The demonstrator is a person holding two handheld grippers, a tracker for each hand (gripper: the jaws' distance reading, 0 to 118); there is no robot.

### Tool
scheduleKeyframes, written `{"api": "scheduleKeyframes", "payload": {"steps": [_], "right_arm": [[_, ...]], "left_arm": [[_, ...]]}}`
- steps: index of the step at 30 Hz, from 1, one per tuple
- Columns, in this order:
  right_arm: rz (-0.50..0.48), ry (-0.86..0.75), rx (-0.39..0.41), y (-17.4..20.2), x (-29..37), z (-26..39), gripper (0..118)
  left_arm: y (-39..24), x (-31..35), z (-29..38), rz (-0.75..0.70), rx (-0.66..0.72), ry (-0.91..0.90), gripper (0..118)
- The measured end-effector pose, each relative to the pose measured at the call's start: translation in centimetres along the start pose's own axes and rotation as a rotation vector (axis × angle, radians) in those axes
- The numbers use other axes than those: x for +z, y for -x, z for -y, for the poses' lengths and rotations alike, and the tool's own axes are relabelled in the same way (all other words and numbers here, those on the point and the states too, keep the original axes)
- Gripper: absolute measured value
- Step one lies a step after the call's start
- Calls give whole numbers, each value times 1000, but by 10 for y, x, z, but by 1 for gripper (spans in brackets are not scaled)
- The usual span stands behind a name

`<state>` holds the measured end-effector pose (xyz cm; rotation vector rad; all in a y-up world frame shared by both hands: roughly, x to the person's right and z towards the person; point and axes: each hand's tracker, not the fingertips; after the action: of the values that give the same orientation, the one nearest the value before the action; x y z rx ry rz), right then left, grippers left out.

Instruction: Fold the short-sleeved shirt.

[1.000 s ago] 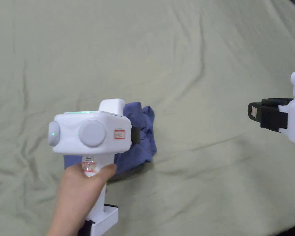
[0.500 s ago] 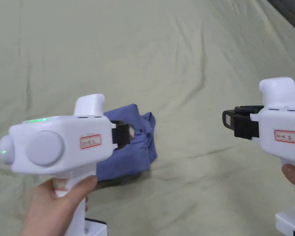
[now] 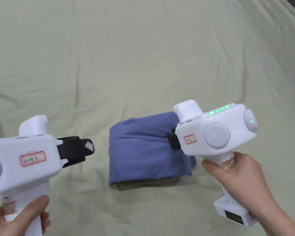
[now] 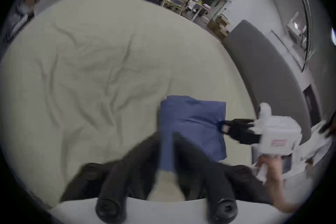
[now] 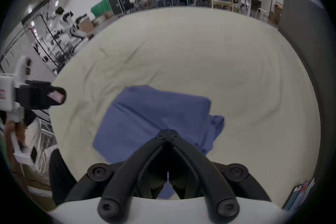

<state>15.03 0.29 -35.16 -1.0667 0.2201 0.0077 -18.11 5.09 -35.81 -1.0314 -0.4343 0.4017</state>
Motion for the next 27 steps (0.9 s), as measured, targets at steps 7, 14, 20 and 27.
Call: {"api": "scheduleKeyframes", "payload": {"steps": [7,14,20,27], "right_arm": [[-107,6,-76,-32,-17,3,2],[-143,-10,-92,-39,-17,6,2],[-147,-52,-72,-36,-2,8,2],[-138,-165,-26,-13,42,-11,2]], "left_arm": [[21,-100,1,99,55,189,95],[14,-123,3,372,191,167,29],[26,-118,4,358,211,141,28],[56,-73,-8,302,164,114,27]]}}
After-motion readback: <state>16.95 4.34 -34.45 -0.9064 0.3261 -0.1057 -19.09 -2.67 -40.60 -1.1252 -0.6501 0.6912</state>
